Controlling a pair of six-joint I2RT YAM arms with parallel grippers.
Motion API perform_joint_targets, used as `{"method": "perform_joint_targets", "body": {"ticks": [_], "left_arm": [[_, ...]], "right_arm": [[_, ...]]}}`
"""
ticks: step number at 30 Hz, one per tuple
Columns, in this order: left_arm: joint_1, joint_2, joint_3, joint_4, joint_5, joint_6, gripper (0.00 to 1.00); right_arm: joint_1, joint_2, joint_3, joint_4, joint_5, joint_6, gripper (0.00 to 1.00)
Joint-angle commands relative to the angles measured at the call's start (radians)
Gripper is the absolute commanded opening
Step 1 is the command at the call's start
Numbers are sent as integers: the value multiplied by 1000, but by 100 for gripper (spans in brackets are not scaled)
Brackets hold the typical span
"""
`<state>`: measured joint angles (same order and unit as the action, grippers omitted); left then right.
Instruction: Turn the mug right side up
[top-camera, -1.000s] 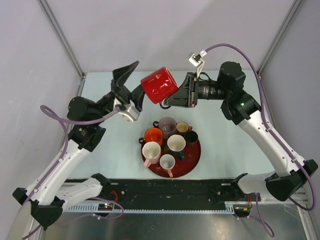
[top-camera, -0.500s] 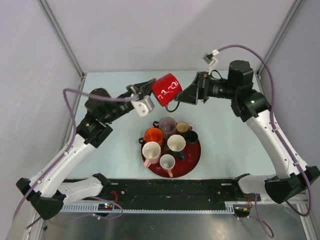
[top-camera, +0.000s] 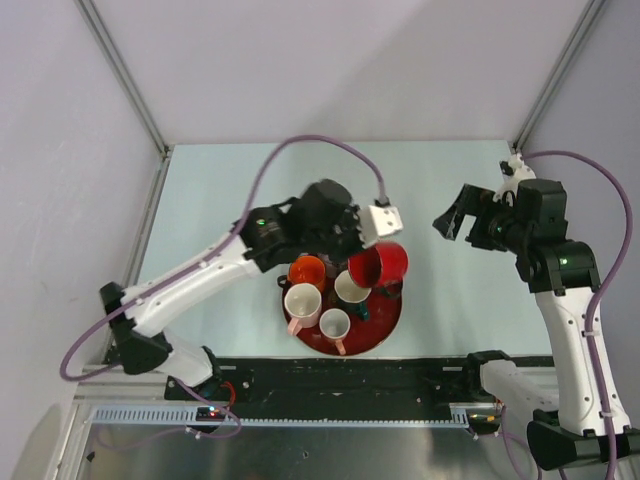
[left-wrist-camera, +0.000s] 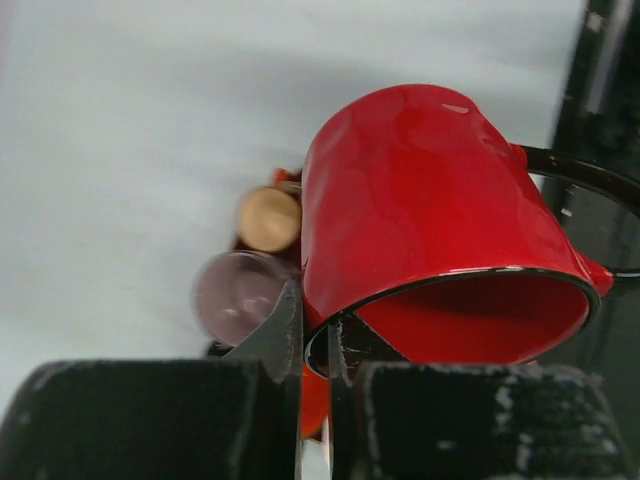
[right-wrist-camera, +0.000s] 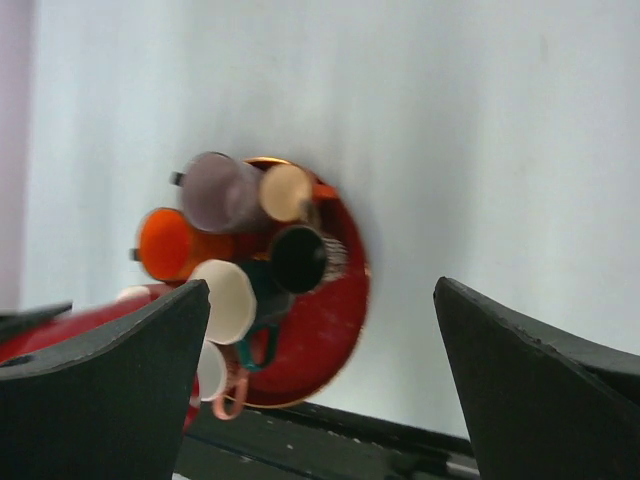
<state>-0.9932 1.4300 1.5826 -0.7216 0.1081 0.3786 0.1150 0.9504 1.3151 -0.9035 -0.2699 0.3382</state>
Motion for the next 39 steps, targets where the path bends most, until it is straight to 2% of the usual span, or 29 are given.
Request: {"method": "perform_joint_targets", "body": {"ticks": [1, 7, 16, 25, 33, 39], "left_arm": [[-99, 134, 153, -219, -17, -212, 0], [-161, 359, 315, -313, -52, -258, 0], [-190, 562, 361, -322, -131, -206, 0], [-164, 635, 335, -321, -162, -173, 0], [-149, 614, 238, -325, -188, -144, 0], [-150, 623, 221, -337, -200, -129, 0]], "right_arm": [[-25, -31, -69, -75, 147, -78, 99], [-62, -55, -122, -83, 209, -117, 99], [-136, -128, -193, -124, 245, -181, 99], [-152, -170, -203, -117, 223, -192, 99], [-152, -182, -203, -114, 209, -197, 99], [-152, -173, -203, -114, 192, -200, 99]]}}
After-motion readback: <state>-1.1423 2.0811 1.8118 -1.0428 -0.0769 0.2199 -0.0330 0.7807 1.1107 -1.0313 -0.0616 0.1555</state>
